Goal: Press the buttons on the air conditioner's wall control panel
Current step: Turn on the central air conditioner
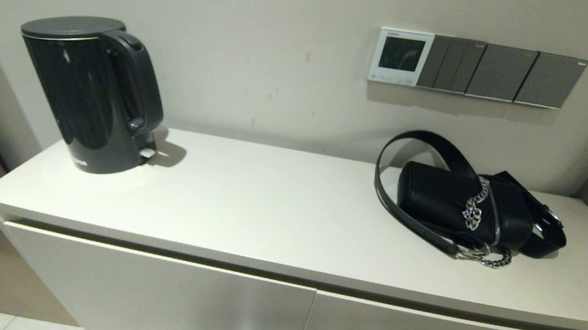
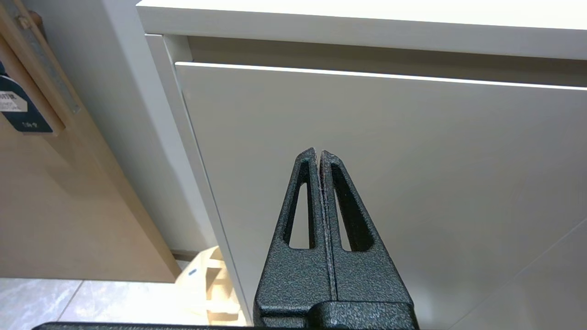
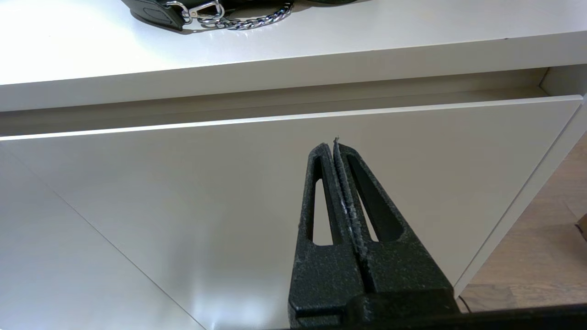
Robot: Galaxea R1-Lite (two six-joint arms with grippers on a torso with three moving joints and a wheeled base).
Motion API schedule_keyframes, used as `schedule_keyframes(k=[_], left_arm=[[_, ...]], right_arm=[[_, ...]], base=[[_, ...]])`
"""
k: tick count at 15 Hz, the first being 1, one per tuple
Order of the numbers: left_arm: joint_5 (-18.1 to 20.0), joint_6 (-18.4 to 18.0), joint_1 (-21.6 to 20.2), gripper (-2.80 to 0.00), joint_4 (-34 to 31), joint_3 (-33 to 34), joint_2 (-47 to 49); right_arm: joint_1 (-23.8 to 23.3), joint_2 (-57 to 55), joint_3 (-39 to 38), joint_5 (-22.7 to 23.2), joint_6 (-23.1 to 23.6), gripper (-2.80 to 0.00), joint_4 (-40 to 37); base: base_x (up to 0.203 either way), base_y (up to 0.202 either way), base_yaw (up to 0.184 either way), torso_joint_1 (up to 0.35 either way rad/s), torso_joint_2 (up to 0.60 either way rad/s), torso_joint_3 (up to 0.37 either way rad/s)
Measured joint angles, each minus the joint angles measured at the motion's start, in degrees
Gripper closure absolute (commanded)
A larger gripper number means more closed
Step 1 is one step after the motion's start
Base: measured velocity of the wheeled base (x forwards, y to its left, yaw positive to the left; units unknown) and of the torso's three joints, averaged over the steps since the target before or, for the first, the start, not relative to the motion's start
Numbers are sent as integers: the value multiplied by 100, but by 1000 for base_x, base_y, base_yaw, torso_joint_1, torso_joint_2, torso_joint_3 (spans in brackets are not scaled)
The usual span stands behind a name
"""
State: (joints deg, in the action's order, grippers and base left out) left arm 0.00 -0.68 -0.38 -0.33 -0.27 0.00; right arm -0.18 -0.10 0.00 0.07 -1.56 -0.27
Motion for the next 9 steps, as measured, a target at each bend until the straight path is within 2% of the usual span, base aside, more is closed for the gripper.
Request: schedule_keyframes(k=[9], left_arm=[[0, 0, -2, 0, 0, 0, 0]], right_arm=[[5, 5, 42, 20, 115, 0, 67]], base=[[0, 0, 0, 0, 0, 0]])
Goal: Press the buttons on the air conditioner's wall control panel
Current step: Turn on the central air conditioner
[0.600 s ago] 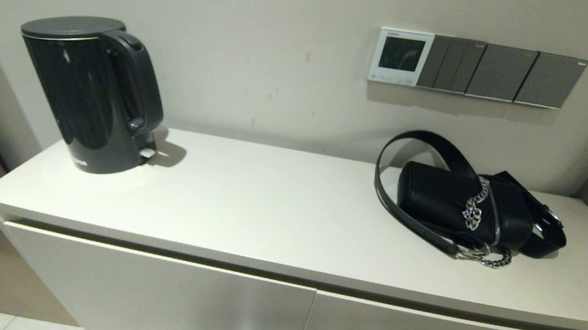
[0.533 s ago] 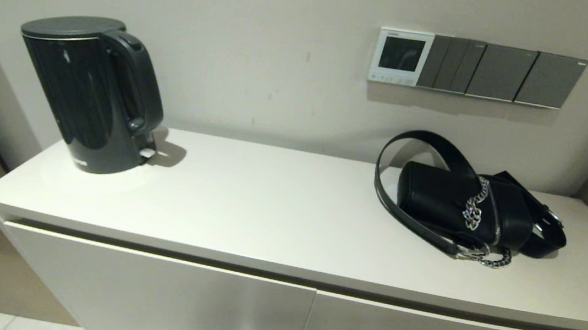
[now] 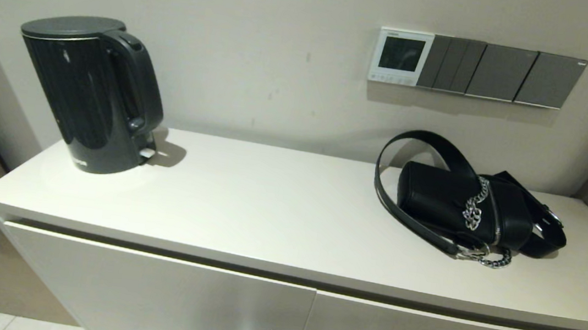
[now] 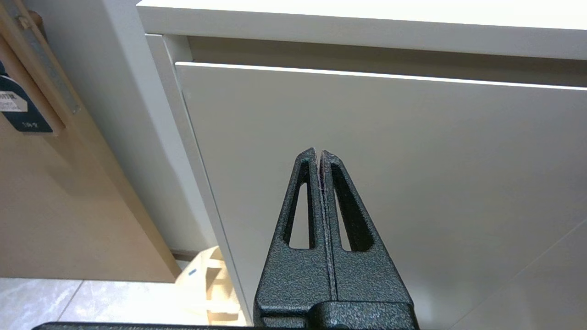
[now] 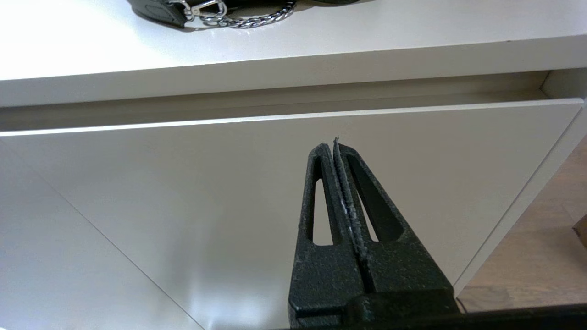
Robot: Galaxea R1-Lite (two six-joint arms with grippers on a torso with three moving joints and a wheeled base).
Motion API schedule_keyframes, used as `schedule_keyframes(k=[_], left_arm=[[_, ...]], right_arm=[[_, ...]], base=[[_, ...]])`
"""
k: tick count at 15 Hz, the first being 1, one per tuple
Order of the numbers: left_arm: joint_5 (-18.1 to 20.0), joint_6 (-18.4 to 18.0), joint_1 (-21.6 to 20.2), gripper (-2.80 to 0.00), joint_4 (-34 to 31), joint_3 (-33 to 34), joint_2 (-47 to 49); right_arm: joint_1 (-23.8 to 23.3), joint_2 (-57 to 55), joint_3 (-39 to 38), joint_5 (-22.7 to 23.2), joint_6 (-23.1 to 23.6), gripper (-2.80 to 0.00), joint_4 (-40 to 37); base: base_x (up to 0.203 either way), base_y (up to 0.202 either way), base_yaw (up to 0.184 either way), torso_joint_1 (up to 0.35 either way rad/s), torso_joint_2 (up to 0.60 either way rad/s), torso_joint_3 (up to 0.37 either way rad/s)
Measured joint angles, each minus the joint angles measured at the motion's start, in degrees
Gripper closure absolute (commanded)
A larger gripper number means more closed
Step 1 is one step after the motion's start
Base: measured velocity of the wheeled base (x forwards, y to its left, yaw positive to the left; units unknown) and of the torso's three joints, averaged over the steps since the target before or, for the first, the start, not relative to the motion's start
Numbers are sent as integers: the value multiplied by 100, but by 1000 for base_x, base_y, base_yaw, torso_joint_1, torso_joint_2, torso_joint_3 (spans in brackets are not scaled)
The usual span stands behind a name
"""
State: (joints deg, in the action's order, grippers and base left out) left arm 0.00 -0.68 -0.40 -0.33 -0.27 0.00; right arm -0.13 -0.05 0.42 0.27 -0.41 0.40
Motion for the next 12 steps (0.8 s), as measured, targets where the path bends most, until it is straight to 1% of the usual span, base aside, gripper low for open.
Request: schedule_keyframes(k=[2, 5, 9, 12], left_arm=[[0, -2, 2, 0, 0, 0, 0], [0, -2, 2, 0, 0, 0, 0], [0, -2, 2, 0, 0, 0, 0], [0, -1, 2, 0, -2, 0, 0]], right_arm=[[4, -2, 298, 24, 21, 0, -118], [0, -271, 1029, 55, 39, 0, -196], [0, -1313, 2020, 69, 98, 0, -114], [-17, -2303, 2625, 57, 92, 0, 336]], base=[[0, 0, 0, 0, 0, 0], [0, 0, 0, 0, 0, 0], [0, 0, 0, 0, 0, 0], [0, 0, 0, 0, 0, 0]])
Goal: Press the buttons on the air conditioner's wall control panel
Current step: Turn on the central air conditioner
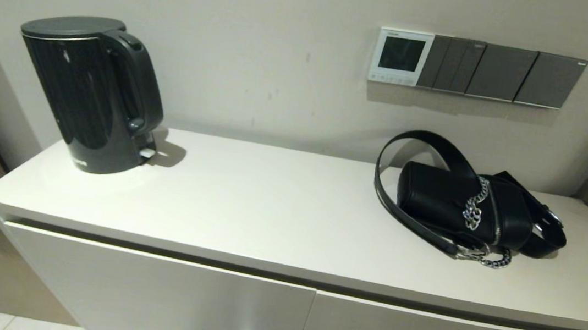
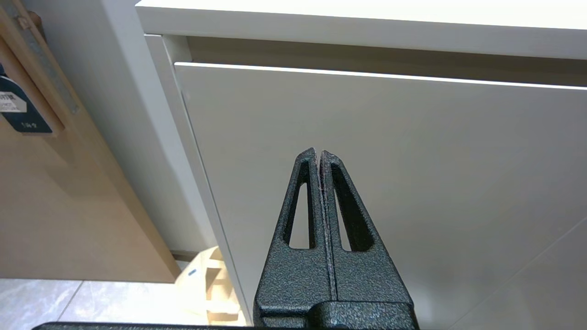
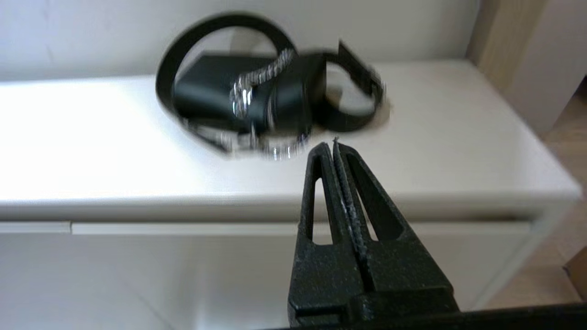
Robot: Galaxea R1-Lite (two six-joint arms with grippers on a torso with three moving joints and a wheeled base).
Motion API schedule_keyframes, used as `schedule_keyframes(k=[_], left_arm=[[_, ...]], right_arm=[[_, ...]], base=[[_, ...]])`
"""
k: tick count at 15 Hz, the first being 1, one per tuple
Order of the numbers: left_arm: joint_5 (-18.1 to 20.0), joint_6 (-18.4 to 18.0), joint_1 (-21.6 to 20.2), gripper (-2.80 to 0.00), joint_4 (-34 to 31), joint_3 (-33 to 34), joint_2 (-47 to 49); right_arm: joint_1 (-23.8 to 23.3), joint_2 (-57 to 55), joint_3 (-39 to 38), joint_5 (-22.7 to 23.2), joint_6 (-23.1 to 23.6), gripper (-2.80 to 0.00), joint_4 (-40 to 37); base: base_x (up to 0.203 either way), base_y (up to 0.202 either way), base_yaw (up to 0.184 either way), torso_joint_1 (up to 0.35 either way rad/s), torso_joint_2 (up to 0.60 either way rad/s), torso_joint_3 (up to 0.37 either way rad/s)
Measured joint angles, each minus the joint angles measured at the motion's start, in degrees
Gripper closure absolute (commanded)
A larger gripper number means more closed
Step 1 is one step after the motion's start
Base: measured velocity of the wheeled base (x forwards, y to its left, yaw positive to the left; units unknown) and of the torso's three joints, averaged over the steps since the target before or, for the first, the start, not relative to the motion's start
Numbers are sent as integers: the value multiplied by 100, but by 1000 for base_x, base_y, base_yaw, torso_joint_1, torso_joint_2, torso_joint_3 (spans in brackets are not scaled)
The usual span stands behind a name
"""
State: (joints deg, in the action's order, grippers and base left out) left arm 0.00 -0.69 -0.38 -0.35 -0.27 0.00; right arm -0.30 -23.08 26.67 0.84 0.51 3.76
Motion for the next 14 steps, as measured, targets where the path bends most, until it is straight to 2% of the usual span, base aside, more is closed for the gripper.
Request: schedule_keyframes(k=[8, 10, 14], left_arm=[[-2, 1, -2, 0, 2, 0, 0], [0, -1, 0, 0, 0, 0, 0], [2, -1, -2, 0, 2, 0, 0]], right_arm=[[143, -2690, 1383, -159, -241, 0, 1207], [638, -3254, 1867, -623, -283, 0, 1250], [2187, -4367, 2751, -2158, -283, 0, 1333]], base=[[0, 0, 0, 0, 0, 0], [0, 0, 0, 0, 0, 0], [0, 0, 0, 0, 0, 0]])
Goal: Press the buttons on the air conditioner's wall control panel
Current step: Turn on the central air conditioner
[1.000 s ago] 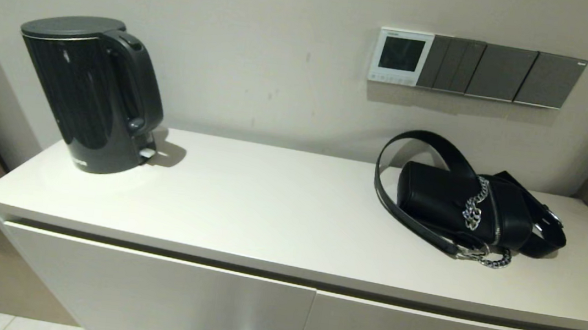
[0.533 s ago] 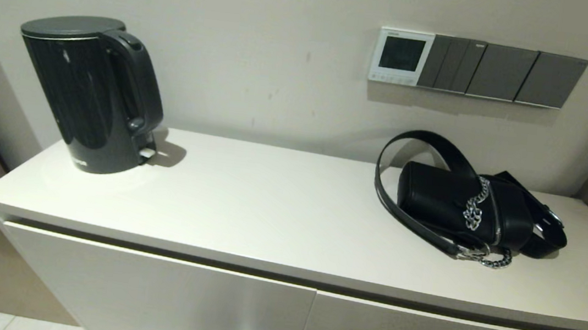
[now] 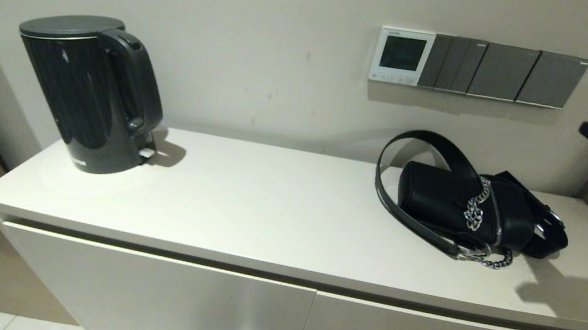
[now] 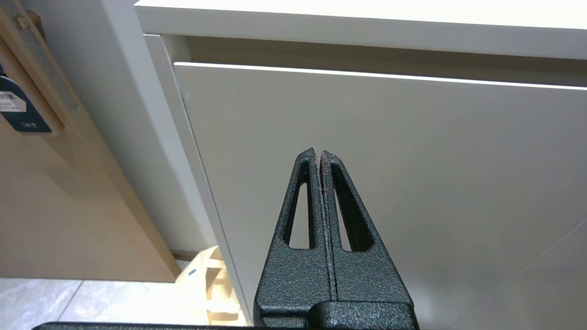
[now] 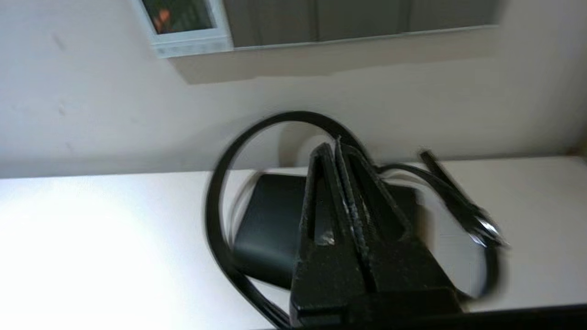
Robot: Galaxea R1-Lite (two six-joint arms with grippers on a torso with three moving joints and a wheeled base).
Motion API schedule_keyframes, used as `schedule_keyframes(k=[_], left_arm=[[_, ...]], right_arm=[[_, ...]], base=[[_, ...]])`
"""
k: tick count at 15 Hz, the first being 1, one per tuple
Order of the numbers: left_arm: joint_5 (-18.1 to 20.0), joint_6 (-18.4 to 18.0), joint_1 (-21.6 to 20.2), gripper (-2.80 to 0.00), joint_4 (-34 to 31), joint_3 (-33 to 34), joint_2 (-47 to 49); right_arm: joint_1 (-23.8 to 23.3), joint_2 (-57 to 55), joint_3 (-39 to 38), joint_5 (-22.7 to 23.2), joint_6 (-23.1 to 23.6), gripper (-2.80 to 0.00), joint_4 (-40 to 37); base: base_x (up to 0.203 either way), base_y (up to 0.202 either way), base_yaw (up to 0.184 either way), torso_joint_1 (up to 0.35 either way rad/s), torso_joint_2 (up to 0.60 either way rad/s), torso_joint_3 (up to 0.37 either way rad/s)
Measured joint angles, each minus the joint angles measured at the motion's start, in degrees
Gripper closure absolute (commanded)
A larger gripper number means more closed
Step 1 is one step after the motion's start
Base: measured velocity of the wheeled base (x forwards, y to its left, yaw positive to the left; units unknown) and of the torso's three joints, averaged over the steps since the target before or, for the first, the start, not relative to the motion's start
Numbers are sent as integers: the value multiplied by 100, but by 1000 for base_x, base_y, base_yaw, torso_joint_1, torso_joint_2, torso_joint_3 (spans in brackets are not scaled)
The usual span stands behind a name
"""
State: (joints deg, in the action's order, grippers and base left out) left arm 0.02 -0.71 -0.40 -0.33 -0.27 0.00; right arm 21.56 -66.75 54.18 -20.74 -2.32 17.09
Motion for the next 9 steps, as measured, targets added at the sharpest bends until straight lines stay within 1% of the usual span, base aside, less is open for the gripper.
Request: schedule_keyframes(k=[1, 3, 6, 9], left_arm=[[-2, 0, 2, 0, -1, 0, 0], [-2, 0, 2, 0, 0, 0, 0], [-2, 2, 0, 0, 0, 0, 0], [-2, 2, 2, 0, 0, 0, 0]], right_arm=[[174, -293, 207, -193, 0, 0, 62], [355, -945, 574, -558, 32, 0, 459], [410, -1771, 864, -1151, 172, 0, 1458], [426, -2420, 1171, -1617, 205, 0, 2035]], base=[[0, 0, 0, 0, 0, 0], [0, 0, 0, 0, 0, 0], [0, 0, 0, 0, 0, 0], [0, 0, 0, 0, 0, 0]])
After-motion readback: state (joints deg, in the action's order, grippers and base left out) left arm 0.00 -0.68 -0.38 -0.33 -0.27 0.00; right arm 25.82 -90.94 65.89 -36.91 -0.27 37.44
